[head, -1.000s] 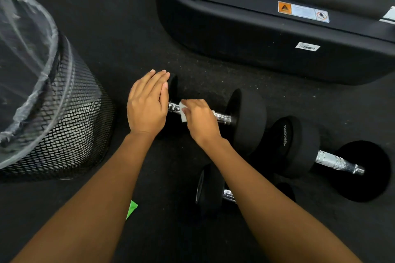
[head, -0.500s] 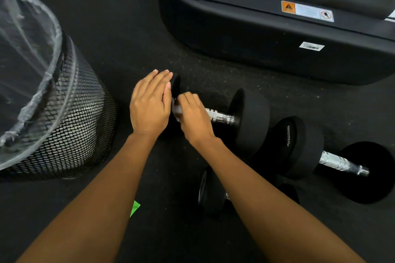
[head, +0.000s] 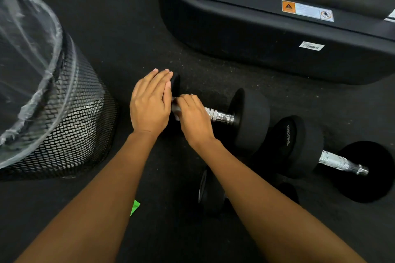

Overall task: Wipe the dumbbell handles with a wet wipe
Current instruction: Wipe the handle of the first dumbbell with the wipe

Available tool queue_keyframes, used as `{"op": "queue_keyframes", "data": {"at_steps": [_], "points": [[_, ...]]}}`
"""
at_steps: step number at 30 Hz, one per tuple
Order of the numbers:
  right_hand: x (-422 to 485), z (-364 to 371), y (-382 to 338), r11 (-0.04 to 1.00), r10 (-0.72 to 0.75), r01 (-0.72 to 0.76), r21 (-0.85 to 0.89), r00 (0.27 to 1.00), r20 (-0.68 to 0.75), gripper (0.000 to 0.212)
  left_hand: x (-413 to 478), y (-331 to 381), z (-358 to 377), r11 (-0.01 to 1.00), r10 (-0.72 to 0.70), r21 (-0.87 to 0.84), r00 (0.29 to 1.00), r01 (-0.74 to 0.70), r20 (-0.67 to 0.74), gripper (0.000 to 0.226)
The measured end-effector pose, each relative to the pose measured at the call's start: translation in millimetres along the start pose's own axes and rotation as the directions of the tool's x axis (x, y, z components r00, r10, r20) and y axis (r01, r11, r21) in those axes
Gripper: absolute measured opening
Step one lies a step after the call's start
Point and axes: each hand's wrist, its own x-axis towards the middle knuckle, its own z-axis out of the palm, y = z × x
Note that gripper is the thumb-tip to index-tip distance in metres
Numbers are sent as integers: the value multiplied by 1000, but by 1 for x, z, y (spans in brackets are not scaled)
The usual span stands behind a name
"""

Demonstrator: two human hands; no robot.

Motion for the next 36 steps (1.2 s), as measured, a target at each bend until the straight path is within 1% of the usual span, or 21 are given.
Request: {"op": "queue_keyframes", "data": {"at_steps": [3,6,7,9,11,13,15,17,19,22,25,30,34,36], "points": [[-6,-3,9,1000,22,-22,-13,1000,-5,34,0,0,0,1000,7,0,1000,-7,-10,35],[-16,-10,22,993,106,-107,-40,994,-27,32,0,0,0,1000,10,-1,1000,-10,-21,35],[-17,-13,23,989,144,-145,-42,989,-16,30,0,0,0,1000,11,0,1000,-11,-21,35],[-12,-14,21,978,205,-201,-59,978,51,26,1,0,0,1000,12,0,1000,-12,-23,35],[-3,-12,17,974,218,-210,-82,971,98,23,1,0,0,1000,14,-3,1000,-14,-26,34],[5,-11,12,976,213,-206,-64,969,122,22,0,0,0,1000,19,-2,999,-19,-26,34],[4,-11,9,988,153,-151,-26,978,140,18,0,0,-1,1000,17,-2,1000,-17,-20,35],[-2,-14,10,994,93,-99,36,986,138,25,0,0,-1,1000,15,3,1000,-15,-17,35],[-9,-18,17,993,94,-101,65,990,108,32,-1,0,-1,1000,14,1,1000,-14,-18,35],[-15,-19,25,986,155,-159,55,985,76,32,-1,0,0,1000,10,4,1000,-10,-16,34],[-8,-12,18,980,192,-195,26,977,91,32,0,0,-1,1000,6,5,1000,-6,-5,35],[6,-2,1,991,133,-135,11,983,126,25,0,1,-2,1000,16,1,1000,-16,5,35],[-5,-13,11,998,70,-68,-17,991,111,35,-1,1,-2,1000,10,1,1000,-10,8,35],[-12,-18,20,995,95,-94,-17,992,84,33,0,1,-2,1000,7,-1,1000,-7,10,35]]}}
